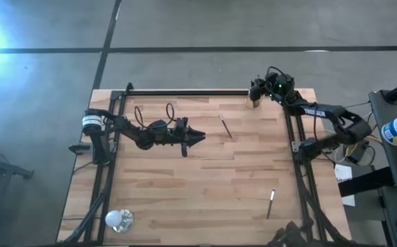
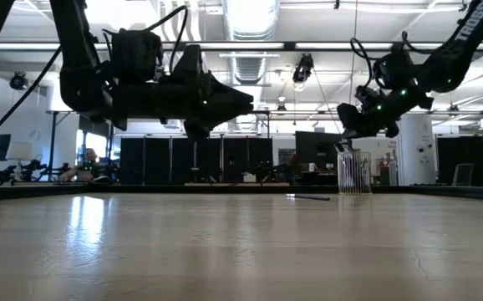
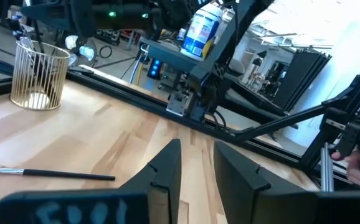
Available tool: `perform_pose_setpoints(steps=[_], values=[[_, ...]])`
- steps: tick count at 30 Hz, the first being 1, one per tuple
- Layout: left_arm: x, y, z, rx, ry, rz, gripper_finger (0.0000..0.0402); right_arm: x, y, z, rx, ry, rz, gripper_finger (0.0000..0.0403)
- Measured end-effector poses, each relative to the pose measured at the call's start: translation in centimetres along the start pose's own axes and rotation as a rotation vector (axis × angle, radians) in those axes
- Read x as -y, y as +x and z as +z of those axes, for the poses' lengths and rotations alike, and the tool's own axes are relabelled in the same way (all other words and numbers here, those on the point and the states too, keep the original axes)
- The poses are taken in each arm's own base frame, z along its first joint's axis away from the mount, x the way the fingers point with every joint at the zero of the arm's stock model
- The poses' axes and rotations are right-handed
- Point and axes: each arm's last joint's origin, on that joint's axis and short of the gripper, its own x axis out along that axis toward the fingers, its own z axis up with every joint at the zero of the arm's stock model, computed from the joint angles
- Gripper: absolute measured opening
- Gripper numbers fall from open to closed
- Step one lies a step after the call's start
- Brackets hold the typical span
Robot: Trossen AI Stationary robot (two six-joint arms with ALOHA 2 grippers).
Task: Put items in baskets/containers
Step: Put the black eyeshadow brush into the gold pen holder
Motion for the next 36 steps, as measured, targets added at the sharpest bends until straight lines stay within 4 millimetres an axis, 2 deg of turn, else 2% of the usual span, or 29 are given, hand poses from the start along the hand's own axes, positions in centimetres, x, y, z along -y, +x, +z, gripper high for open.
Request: perform_pose_setpoints(steps=[5, 8, 10, 13, 17, 21, 23, 26, 31, 36], values=[[0.0, -0.1, -0.1, -0.005, -0.010, 0.002, 0.0087, -0.2, -1.5, 0.9, -0.056, 0.015, -0.004, 0.0086], [-0.1, -0.4, -0.4, -0.009, -0.011, 0.030, 0.0087, -0.6, -2.8, 2.2, -0.066, 0.027, 0.006, 0.0116], [-0.2, -0.9, -0.8, -0.010, -0.010, 0.075, 0.0084, -1.4, -3.8, 2.9, -0.090, 0.032, 0.037, 0.0131], [-0.4, -1.6, -1.2, -0.003, 0.003, 0.116, 0.0070, -3.7, -5.1, 3.0, -0.169, 0.006, 0.188, 0.0138], [-0.4, -2.1, -1.2, 0.017, 0.004, 0.115, 0.0036, -8.0, -6.2, 1.3, -0.301, 0.000, 0.352, 0.0133], [-0.4, -2.2, -1.3, 0.015, -0.004, 0.116, 0.0006, -11.9, -6.6, -1.3, -0.431, 0.022, 0.362, 0.0136], [-0.4, -2.2, -1.3, 0.018, -0.020, 0.115, 0.0002, -13.2, -6.4, -2.6, -0.492, 0.038, 0.356, 0.0144], [-0.4, -2.2, -1.2, 0.022, -0.055, 0.120, 0.0007, -14.3, -5.6, -4.6, -0.580, 0.064, 0.313, 0.0158], [-0.5, -2.1, -1.2, 0.022, -0.076, 0.124, 0.0020, -14.7, -3.8, -7.3, -0.664, 0.069, 0.240, 0.0172], [-0.5, -2.1, -1.3, 0.017, -0.092, 0.127, 0.0034, -15.5, -2.9, -8.5, -0.702, 0.054, 0.228, 0.0163]])
